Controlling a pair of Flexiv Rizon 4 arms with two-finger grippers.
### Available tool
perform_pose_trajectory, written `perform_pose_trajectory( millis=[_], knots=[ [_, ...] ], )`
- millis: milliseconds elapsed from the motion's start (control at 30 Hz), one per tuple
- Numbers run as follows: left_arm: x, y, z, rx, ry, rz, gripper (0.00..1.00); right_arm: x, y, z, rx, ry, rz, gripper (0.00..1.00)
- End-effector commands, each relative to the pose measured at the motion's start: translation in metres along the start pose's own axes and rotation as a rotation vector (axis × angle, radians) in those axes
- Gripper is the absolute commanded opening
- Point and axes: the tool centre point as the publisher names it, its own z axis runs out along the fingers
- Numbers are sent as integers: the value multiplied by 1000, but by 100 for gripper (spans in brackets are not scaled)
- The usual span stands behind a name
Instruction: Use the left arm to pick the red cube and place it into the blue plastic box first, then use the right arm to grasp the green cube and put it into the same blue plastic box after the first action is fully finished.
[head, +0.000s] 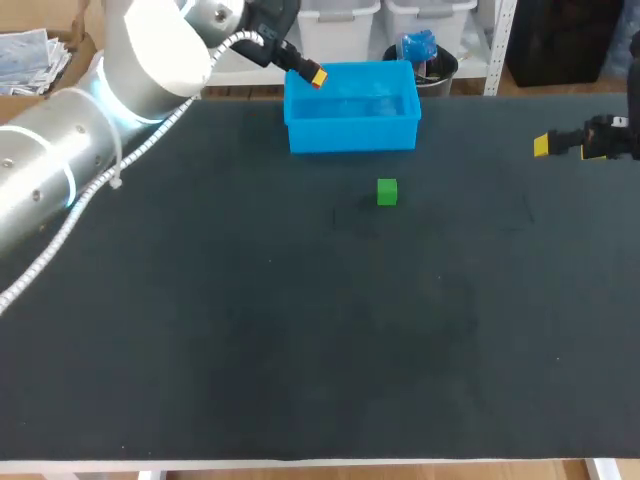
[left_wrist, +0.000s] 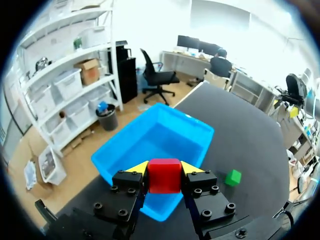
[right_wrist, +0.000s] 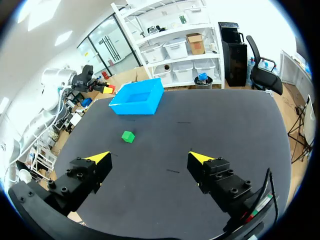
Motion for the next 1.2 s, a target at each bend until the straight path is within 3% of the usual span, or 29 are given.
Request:
perform_pose_trajectory(
  millis=[33,600,933,1033,1100,1200],
  knots=[
    [-8,13,21,29,25,-6,0,0,0,1,1,1,0,100],
    [7,17,47,4,115,-39,0,0,0,1,1,1,0,100],
    [7,17,53,8,142,-45,0,0,0,1,1,1,0,100],
    [6,15,53,0,155,-34,66,0,0,1,1,1,0,100],
    [5,15,52,8,149,-32,98,0,0,1,1,1,0,100],
    [1,14,48,8,142,-24,100,0,0,1,1,1,0,100]
  ],
)
